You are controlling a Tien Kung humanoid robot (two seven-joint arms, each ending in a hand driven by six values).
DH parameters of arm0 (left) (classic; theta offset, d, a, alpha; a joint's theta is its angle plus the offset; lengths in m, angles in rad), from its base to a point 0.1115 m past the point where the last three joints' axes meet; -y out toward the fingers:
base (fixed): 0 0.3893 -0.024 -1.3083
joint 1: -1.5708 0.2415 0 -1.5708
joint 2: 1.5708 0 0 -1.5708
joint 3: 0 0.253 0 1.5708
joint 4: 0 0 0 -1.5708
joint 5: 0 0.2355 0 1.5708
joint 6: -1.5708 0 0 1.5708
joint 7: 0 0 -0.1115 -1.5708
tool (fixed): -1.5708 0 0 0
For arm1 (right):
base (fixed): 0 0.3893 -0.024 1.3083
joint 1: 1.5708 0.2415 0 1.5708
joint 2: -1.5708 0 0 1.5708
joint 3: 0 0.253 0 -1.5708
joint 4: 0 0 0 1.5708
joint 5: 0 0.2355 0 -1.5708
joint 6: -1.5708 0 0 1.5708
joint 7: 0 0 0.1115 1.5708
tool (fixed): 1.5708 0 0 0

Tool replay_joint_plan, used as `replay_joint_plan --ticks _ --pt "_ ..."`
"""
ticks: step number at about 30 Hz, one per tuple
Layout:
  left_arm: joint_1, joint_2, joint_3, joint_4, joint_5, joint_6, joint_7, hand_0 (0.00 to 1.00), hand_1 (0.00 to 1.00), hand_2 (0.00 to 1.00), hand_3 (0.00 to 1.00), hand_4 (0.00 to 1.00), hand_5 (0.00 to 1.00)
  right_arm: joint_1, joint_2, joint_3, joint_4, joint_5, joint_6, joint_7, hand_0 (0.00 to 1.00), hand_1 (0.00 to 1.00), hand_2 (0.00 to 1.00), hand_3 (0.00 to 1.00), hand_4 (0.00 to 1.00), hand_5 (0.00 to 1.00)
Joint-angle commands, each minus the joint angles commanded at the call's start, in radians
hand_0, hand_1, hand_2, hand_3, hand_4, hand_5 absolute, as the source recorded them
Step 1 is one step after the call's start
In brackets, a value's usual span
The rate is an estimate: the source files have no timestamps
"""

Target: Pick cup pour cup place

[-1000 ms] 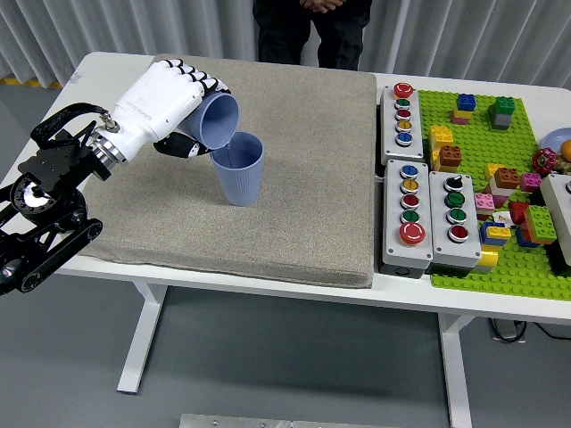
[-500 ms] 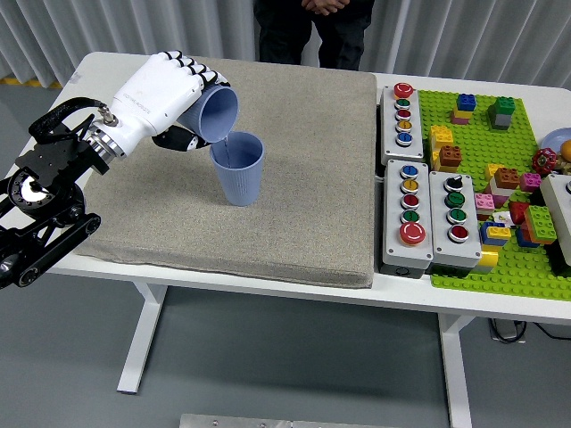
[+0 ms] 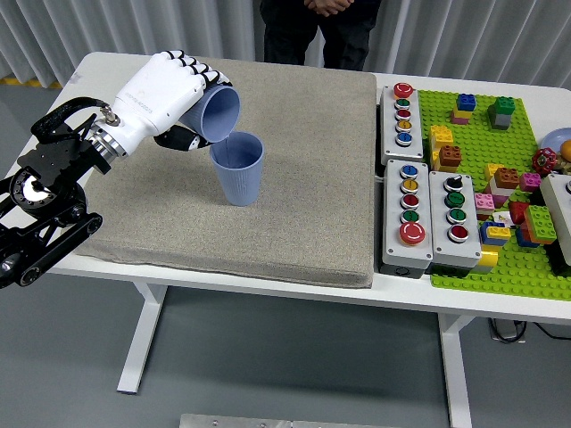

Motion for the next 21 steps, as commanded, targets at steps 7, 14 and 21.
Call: replay_joint_plan --ticks 7,14,21 --pt "-0.004 0.000 -0.003 -0.002 0.001 -0.001 0.000 0.588 0.516 0.527 0.505 0.839 0.088 0.002 0.000 0.002 0.000 0.000 -0.001 0.000 0.723 0.694 0.745 0.706 0.335 0.277" --pt "-0.005 -0.001 -0.001 -0.001 -0.003 -0.001 0.000 0.588 0.517 0.526 0.505 0.833 0.089 0.003 0.000 0.001 0.000 0.001 -0.001 0.000 0.722 0.693 0.745 0.706 0.335 0.277" --pt "0.001 0.000 -0.010 -0.008 -0.022 -0.001 -0.002 0.587 0.517 0.527 0.505 0.832 0.091 0.000 0.000 0.003 0.000 -0.003 0.000 -0.001 0.723 0.693 0.747 0.706 0.335 0.277"
